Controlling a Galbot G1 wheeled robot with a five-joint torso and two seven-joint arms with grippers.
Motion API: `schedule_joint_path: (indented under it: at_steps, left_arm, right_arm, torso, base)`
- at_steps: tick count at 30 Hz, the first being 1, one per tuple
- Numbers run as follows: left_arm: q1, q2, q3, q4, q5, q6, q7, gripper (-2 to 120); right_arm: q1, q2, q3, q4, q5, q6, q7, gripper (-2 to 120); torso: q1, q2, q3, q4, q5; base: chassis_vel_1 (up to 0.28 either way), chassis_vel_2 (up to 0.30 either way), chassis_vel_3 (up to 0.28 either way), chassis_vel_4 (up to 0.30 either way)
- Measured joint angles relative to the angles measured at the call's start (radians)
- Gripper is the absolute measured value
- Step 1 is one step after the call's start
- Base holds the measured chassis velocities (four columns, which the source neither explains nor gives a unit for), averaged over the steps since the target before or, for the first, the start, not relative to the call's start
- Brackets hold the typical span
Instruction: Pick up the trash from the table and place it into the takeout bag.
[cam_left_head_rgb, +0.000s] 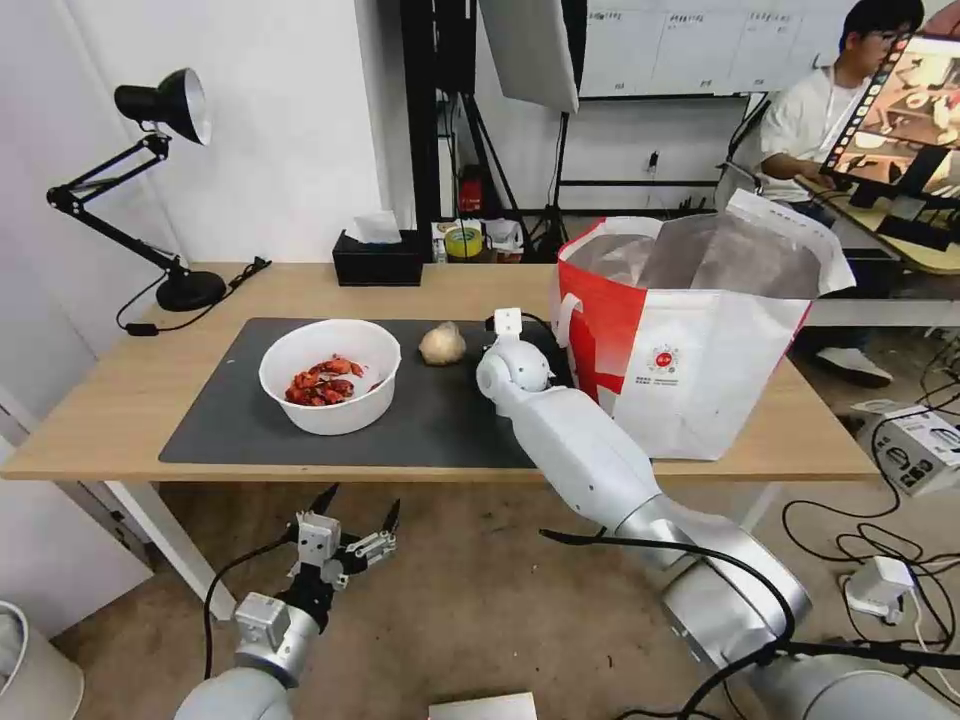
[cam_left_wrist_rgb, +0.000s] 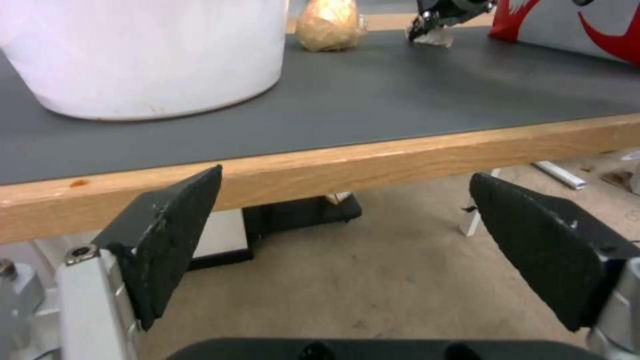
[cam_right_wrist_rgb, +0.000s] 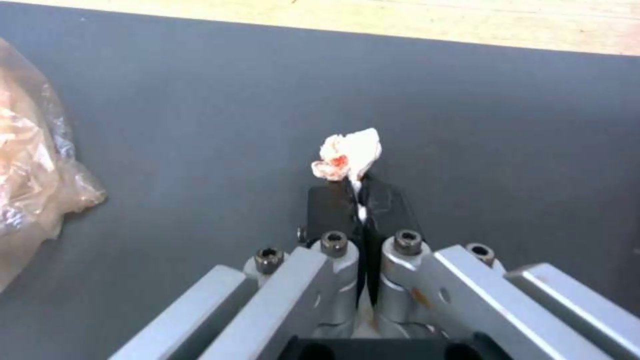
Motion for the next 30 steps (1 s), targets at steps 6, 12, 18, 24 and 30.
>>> schedule_joint_path:
  at_steps: [6, 12, 18, 24, 30]
  left_arm:
    - [0.006, 0.002, -0.009, -0.007, 0.001, 0.0, 0.0, 100]
    - [0.011, -0.001, -0.013, -0.009, 0.002, -0.001, -0.001, 100]
    - [0.013, -0.003, -0.013, -0.01, 0.003, -0.001, -0.001, 100]
    - [0.02, -0.004, -0.019, -0.014, 0.003, -0.002, -0.002, 100]
    - [0.034, -0.009, -0.032, -0.017, 0.003, -0.005, -0.002, 100]
  right_arm:
    - [-0.004, -0.007, 0.001, 0.039, -0.001, 0.002, 0.015, 0]
    - [-0.004, -0.014, -0.001, 0.089, -0.001, 0.01, 0.037, 0]
    - [-0.011, -0.03, -0.019, 0.16, 0.004, 0.02, 0.063, 0]
    - [-0.031, -0.052, -0.05, 0.243, 0.009, 0.018, 0.084, 0]
    - [-0.065, -0.079, -0.074, 0.343, 0.009, 0.013, 0.103, 0]
  torso:
    - [0.0, 0.0, 0.0, 0.0004, 0.0]
    - [0.0, 0.0, 0.0, 0.0004, 0.0001]
    - [0.0, 0.0, 0.0, 0.0004, 0.0001]
    - [0.0, 0.0, 0.0, 0.0006, 0.0001]
    - [0.0, 0.0, 0.0, 0.0005, 0.0001]
  base:
    - [0.0, 0.0, 0.0, 0.0]
    - [0.0, 0.0, 0.0, 0.0]
    - [0.0, 0.0, 0.0, 0.0]
    - [0.0, 0.0, 0.0, 0.0]
    - [0.0, 0.0, 0.0, 0.0]
